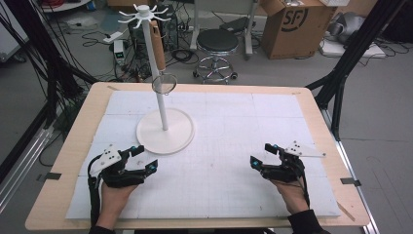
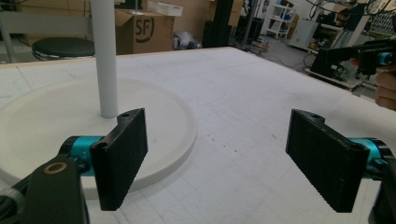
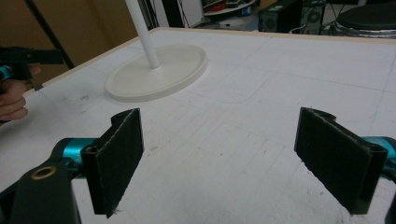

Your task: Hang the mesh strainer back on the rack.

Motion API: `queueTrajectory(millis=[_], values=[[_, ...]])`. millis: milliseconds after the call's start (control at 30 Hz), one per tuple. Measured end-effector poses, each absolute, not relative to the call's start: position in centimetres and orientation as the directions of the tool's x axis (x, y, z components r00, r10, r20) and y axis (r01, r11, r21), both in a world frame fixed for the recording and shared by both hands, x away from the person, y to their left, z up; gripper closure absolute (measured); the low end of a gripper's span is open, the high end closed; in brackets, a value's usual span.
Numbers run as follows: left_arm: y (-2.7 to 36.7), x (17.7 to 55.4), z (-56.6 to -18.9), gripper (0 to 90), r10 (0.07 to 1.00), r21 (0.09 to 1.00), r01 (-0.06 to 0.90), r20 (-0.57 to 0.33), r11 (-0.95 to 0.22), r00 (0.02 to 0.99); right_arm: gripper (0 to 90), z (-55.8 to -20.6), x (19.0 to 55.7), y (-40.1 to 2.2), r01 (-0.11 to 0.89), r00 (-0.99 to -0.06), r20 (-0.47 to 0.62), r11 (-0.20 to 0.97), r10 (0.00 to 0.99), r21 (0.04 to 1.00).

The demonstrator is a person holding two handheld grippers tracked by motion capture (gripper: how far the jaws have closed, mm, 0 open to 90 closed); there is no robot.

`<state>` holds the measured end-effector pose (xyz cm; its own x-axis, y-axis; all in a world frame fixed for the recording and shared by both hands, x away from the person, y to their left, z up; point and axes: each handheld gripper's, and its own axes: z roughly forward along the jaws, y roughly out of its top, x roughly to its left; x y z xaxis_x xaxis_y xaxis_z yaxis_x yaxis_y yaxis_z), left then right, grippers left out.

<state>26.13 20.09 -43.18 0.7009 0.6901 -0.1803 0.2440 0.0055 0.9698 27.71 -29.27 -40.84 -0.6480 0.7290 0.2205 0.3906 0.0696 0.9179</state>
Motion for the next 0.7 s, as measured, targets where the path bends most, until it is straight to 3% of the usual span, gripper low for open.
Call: queueTrajectory(millis=[700], values=[[20.17, 25.72, -43.34, 20.4, 0.689, 0.969, 0.248, -0.187, 0.011, 0.7, 13.3, -41.83, 27.39, -29.55, 0.414, -0.636, 0.238, 0.064, 0.734, 0.908]])
